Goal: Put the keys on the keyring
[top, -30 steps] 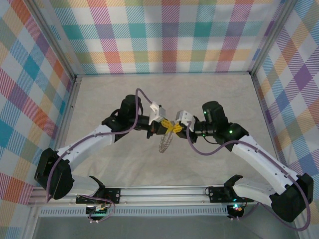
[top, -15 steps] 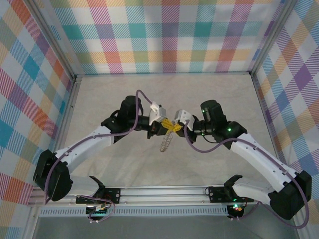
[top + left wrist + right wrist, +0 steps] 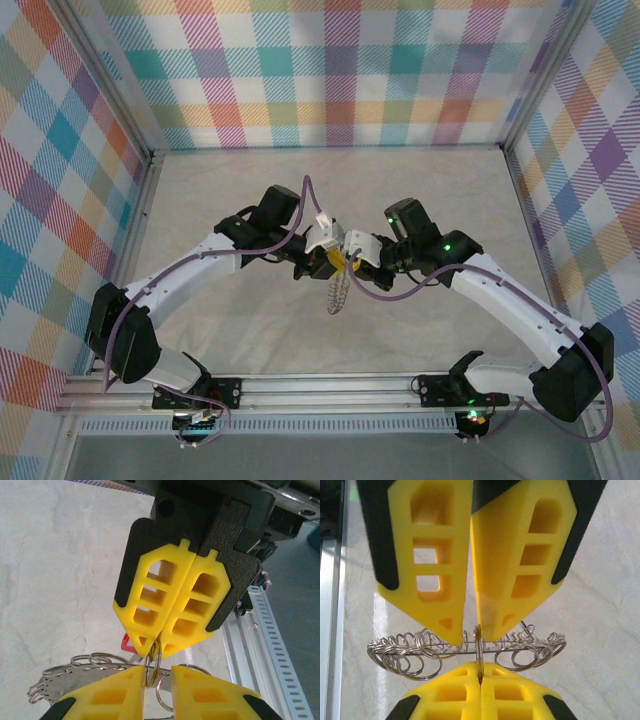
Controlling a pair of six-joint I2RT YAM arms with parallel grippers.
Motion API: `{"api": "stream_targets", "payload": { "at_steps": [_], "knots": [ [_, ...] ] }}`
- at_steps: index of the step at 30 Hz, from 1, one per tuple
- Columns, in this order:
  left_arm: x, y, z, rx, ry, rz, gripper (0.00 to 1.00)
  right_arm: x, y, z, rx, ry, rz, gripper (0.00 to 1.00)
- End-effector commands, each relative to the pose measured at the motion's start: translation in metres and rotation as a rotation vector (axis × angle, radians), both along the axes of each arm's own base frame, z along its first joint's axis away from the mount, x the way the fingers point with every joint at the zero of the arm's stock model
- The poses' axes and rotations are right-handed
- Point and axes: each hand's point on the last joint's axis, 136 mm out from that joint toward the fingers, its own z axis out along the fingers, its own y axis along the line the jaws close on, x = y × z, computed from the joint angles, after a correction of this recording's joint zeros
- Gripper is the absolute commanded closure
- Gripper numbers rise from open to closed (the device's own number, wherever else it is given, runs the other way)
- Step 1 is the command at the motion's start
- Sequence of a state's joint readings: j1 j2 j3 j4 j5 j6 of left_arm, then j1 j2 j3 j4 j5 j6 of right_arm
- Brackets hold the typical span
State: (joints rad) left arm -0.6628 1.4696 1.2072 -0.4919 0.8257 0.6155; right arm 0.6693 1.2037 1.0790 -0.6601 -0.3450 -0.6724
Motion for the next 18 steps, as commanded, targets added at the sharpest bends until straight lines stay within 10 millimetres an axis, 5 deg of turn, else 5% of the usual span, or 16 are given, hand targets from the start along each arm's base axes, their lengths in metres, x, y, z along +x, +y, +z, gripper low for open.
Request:
{"api": "stream_targets", "payload": {
  "at_steps": [1,18],
  "knots": [
    [-0.007,0.002,-0.007,0.050,0.015,-0.017,0.92,0.000,0.011,0.022,0.060,-0.053,0.046,1.00],
    [-0.008,-0.009,0.011,-0.050,0.029,-0.038,0.83,0.000,0.019,0.025,0.103,-0.033,0.062,1.00]
  ]
}}
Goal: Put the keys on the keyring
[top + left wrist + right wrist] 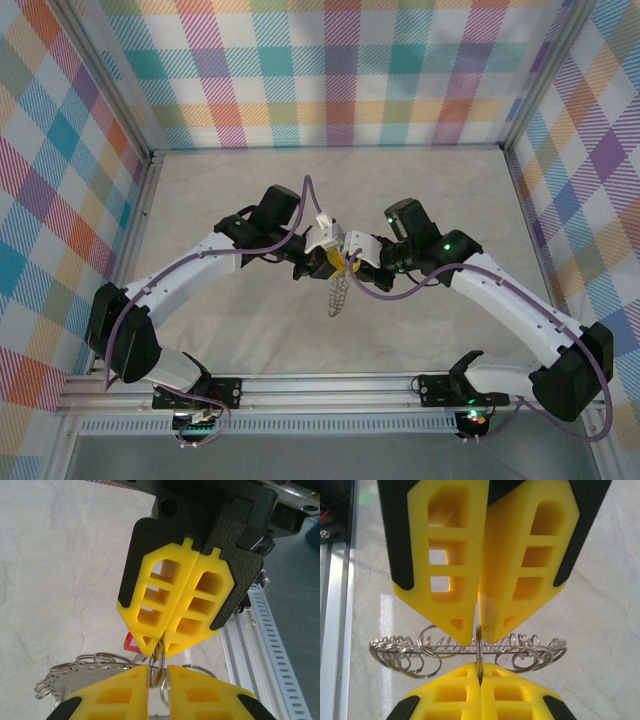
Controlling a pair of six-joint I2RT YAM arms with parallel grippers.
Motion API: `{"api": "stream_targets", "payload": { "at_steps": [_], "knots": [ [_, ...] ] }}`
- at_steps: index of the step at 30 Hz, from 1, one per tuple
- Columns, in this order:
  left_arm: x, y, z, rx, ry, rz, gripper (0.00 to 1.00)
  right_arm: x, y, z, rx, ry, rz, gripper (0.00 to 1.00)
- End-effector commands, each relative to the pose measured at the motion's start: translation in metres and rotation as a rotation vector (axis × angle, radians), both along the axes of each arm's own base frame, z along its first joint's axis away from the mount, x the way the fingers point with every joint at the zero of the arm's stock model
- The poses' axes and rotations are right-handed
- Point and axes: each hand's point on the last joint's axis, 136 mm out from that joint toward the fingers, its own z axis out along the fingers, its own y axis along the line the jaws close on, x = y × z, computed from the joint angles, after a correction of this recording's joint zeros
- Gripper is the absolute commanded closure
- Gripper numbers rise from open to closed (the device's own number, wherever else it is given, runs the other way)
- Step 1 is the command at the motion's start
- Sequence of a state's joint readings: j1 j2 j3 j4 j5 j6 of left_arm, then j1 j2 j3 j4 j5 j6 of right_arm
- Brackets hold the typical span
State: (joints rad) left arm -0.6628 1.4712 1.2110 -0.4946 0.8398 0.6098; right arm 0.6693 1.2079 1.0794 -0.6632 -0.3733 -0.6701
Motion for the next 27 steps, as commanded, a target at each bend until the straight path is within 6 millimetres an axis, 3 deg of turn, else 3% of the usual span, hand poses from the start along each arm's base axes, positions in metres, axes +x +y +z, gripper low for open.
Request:
{"api": "stream_targets", "payload": {
  "at_steps": [1,6,13,16,18,22,24,27],
  "knots": [
    [-0.006,-0.009,0.011,-0.050,0.013,-0.032,0.83,0.004,0.017,0.026,0.094,-0.056,0.041,1.00],
    [-0.009,-0.009,0.011,-0.065,0.011,-0.045,0.83,0.003,0.016,0.031,0.115,-0.065,0.035,1.00],
    [-0.014,-0.005,0.007,-0.053,-0.003,-0.072,0.96,0.003,0.016,0.038,0.145,-0.086,0.020,1.00],
    [-0.017,-0.002,0.004,-0.035,-0.011,-0.081,0.84,0.003,0.015,0.039,0.147,-0.095,0.016,1.00],
    [-0.014,-0.001,0.002,-0.014,-0.014,-0.065,0.81,0.004,0.014,0.041,0.149,-0.098,0.013,1.00],
    [-0.012,0.001,-0.002,0.007,-0.022,-0.054,0.87,0.004,0.016,0.042,0.157,-0.096,0.017,1.00],
    [-0.012,0.001,0.000,0.004,-0.027,-0.053,0.99,0.004,0.017,0.042,0.159,-0.092,0.021,1.00],
    [-0.013,0.001,0.006,-0.009,-0.039,-0.056,1.00,0.004,0.018,0.043,0.164,-0.090,0.023,1.00]
  ]
}}
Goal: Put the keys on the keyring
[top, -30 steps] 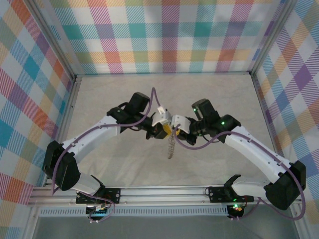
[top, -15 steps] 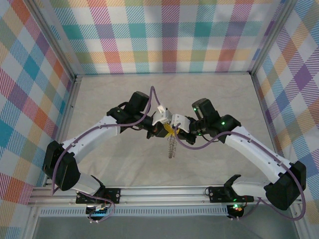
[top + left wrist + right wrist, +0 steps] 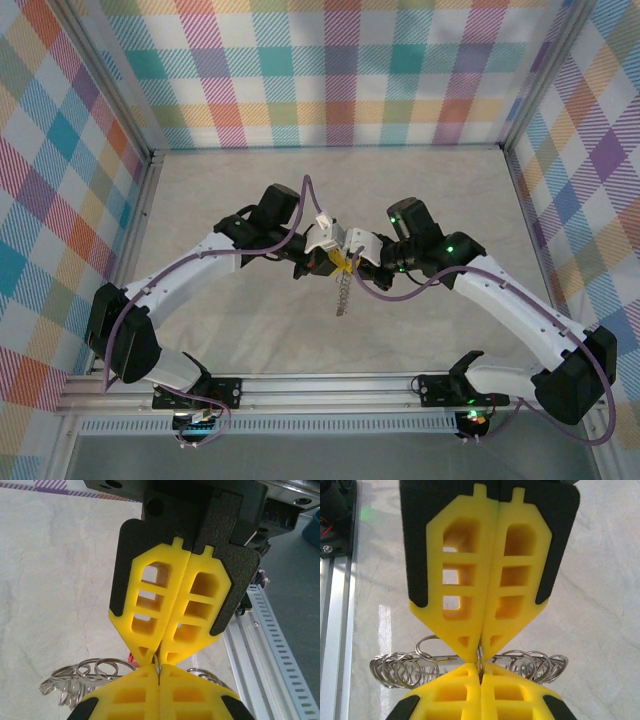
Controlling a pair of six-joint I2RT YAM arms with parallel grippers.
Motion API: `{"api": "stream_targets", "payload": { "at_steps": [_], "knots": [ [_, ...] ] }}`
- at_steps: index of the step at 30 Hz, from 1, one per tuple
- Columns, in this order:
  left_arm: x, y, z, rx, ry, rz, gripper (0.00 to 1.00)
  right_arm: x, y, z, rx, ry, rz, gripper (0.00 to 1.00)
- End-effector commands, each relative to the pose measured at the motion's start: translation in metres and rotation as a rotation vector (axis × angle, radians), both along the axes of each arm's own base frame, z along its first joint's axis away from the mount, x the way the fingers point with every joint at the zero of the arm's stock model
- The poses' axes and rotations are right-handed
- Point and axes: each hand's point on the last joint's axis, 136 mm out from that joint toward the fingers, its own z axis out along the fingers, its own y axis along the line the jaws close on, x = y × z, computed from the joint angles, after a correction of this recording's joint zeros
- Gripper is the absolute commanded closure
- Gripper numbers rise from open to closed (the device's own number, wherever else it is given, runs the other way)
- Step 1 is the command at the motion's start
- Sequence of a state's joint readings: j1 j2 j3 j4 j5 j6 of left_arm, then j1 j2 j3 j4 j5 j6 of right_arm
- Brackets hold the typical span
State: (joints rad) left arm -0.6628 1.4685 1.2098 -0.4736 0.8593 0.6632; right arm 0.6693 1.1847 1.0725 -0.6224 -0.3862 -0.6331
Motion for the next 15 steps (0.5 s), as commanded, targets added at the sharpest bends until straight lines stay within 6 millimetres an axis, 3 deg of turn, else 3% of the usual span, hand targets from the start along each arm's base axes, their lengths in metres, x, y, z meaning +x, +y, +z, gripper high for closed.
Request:
{"api": "stream_targets", "payload": {
  "at_steps": [1,4,8,12,15],
  "knots": [
    [-0.013,0.004,0.003,0.015,0.009,-0.017,1.00,0.004,0.015,0.031,0.113,-0.080,0.036,1.00],
    [-0.015,0.004,0.011,-0.017,-0.015,-0.014,1.00,0.005,0.013,0.031,0.130,-0.095,0.013,0.82],
    [-0.014,0.005,0.025,-0.093,-0.035,0.000,1.00,0.007,0.006,0.033,0.172,-0.121,-0.023,0.77],
    [-0.019,0.007,0.036,-0.168,-0.039,-0.028,1.00,0.005,-0.001,0.031,0.168,-0.120,-0.040,0.76],
    [-0.020,0.006,0.045,-0.219,-0.075,-0.035,1.00,0.002,-0.001,0.030,0.172,-0.109,-0.029,0.85]
  ]
}}
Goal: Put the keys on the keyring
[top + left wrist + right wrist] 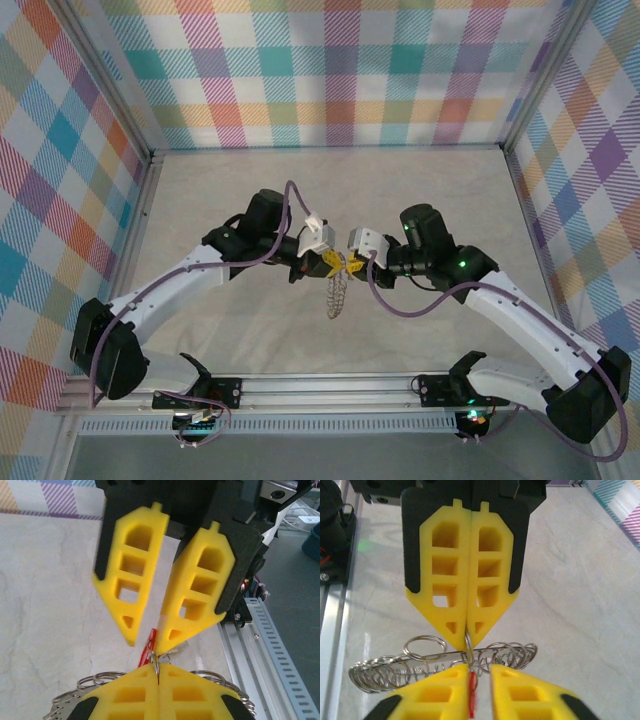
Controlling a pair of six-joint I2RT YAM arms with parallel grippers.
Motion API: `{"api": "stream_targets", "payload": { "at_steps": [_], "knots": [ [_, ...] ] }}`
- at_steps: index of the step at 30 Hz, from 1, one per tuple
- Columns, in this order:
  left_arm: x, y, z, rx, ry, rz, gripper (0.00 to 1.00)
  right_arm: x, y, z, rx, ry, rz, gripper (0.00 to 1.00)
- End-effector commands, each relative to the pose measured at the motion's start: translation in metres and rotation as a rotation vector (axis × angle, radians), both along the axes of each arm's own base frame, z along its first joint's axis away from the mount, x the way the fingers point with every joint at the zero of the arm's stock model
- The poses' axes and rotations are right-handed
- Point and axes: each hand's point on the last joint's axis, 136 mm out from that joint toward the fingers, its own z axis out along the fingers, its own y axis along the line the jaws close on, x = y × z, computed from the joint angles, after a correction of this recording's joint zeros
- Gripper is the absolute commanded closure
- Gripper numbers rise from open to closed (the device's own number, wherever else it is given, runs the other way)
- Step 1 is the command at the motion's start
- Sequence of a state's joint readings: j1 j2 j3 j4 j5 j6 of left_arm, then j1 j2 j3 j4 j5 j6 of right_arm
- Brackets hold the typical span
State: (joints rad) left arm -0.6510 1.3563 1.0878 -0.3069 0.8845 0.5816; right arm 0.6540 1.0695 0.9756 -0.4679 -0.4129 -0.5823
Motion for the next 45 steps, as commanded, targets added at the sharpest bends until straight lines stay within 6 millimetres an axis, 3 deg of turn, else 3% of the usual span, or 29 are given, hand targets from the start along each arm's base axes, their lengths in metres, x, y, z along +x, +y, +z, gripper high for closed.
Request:
{"api": "stream_targets", "payload": {
  "at_steps": [1,12,19,27,35,38,45],
  "knots": [
    [-0.012,-0.001,0.030,-0.124,-0.044,-0.062,1.00,0.003,0.002,0.010,0.046,-0.021,0.002,0.86],
    [0.000,-0.006,0.039,-0.193,-0.051,-0.001,1.00,-0.002,0.008,0.007,0.073,0.011,0.039,0.88],
    [0.007,-0.007,0.043,-0.214,-0.066,0.041,1.00,-0.006,0.008,-0.004,0.046,0.041,0.058,0.95],
    [0.018,-0.002,0.047,-0.225,-0.115,0.132,1.00,-0.012,0.004,-0.013,0.017,0.061,0.074,0.96],
    [0.021,-0.008,0.054,-0.271,-0.078,0.126,1.00,-0.015,0.012,-0.012,0.071,0.083,0.103,0.90],
    [0.022,-0.009,0.054,-0.274,-0.070,0.123,1.00,-0.016,0.014,-0.011,0.082,0.082,0.119,0.81],
    [0.021,-0.010,0.050,-0.266,-0.057,0.116,1.00,-0.012,0.013,-0.010,0.069,0.057,0.106,0.79]
  ]
}}
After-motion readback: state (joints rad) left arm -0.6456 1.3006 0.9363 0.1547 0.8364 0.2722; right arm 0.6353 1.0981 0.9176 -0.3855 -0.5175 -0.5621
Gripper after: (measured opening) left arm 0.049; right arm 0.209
